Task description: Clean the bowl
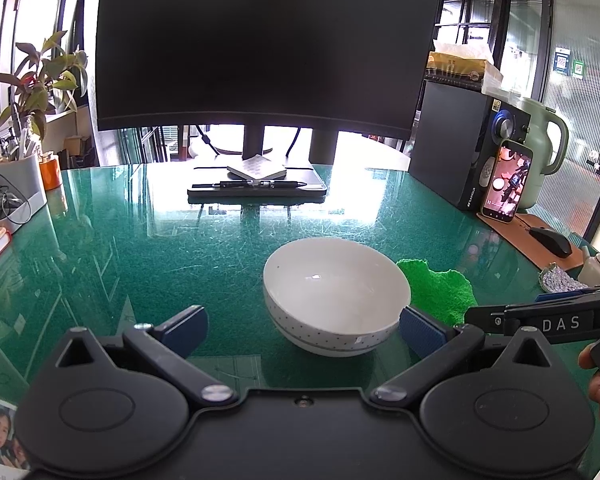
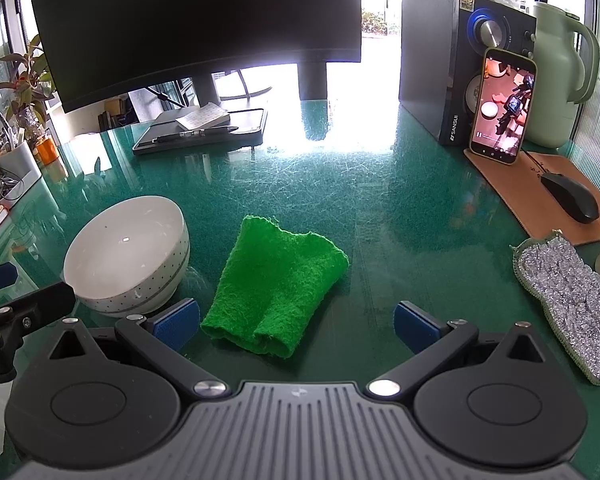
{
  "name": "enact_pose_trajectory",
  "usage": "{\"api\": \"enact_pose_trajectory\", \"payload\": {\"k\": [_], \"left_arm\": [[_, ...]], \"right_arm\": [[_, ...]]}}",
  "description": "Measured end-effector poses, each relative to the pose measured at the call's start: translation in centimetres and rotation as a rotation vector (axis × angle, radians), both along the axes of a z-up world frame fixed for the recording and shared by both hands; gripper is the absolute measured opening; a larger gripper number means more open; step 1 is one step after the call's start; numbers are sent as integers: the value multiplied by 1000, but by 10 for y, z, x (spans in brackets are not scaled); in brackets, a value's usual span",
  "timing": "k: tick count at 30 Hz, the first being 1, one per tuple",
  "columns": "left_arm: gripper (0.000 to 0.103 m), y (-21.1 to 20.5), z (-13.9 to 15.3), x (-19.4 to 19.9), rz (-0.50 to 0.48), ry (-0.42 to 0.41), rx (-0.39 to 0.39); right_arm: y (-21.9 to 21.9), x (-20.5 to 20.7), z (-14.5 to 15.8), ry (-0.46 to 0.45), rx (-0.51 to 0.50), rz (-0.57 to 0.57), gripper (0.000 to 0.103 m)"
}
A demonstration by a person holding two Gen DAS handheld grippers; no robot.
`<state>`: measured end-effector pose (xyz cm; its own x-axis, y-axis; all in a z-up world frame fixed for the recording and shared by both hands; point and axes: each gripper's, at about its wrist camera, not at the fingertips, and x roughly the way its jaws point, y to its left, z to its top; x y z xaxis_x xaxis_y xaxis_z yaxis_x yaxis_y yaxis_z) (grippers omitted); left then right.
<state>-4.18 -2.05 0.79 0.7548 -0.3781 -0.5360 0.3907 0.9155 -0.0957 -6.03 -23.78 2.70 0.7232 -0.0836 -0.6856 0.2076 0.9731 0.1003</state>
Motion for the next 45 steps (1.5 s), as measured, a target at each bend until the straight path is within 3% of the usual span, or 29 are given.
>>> {"api": "enact_pose_trajectory", "payload": {"k": [19,23,28,37,41,45], "left_arm": [[103,2,-3,1,2,7,-2],[103,9,2,3,35,11,-44],[103,27,32,4,104,8,-126],[103,33,94,2,169,27,-204],[103,27,123,-13,195,-75,-235],[103,22,141,-20,159,-102,-280]], "right_arm": [[-1,1,-2,10,4,-5,103],[0,0,-2,9,2,-4,103],[-2,-3,-2,6,8,-14,103],[4,-6,-6,30,2,11,103],[2,-3,-9,47,4,11,103],[2,0,-10,57,0,8,103]]}}
